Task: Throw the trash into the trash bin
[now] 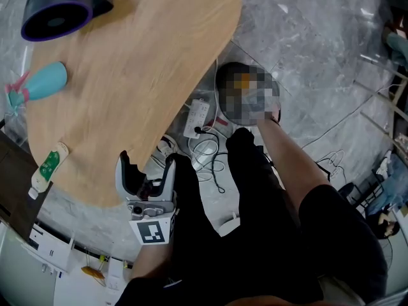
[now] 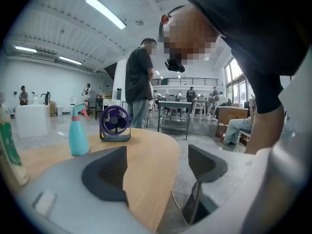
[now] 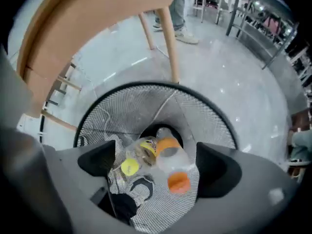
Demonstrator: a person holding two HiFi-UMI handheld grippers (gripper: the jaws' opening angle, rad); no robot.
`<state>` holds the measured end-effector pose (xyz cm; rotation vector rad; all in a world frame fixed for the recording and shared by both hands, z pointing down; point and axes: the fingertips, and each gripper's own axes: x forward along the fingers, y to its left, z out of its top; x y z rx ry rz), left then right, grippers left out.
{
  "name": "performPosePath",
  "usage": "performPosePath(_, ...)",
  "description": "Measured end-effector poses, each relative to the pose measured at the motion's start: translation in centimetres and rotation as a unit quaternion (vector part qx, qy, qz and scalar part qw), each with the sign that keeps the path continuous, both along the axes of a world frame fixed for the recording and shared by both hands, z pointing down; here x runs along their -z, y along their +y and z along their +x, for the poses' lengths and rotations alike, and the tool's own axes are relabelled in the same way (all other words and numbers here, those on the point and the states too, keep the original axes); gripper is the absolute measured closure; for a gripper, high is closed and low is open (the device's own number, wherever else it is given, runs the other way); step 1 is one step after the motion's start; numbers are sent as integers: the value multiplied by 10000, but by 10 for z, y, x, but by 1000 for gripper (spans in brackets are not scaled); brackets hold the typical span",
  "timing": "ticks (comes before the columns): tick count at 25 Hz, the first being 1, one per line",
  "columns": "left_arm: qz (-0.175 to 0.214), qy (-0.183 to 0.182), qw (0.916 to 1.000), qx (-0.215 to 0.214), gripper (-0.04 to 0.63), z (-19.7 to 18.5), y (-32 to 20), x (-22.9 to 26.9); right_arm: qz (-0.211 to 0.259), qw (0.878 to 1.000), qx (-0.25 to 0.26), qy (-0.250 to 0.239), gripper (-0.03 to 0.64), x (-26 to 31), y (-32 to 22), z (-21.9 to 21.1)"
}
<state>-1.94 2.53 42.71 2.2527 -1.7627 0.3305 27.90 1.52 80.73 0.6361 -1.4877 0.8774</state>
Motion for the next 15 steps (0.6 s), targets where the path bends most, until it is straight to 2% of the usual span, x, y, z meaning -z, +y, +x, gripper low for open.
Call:
performPosePath(2, 64, -51, 9998, -187, 196, 12, -3, 4, 680, 9969, 58, -403, 84, 27, -13, -10)
performPosePath(4, 130, -127, 9989, -425, 196, 26, -6, 6, 1173, 9913, 165, -580, 84, 58, -19, -12)
performPosePath(8, 97, -229, 9966, -785, 195, 49, -8, 0, 2108, 9729, 352, -885, 84, 136, -30, -23)
performPosePath(12, -57, -294, 9961, -831, 195, 55, -6, -13, 3086, 9400, 139, -1446, 86, 227, -35, -41)
performPosePath(15, -65, -350, 9969, -696, 196, 46, -8, -12, 3683, 9051, -260, -2110, 87, 293, -44, -60)
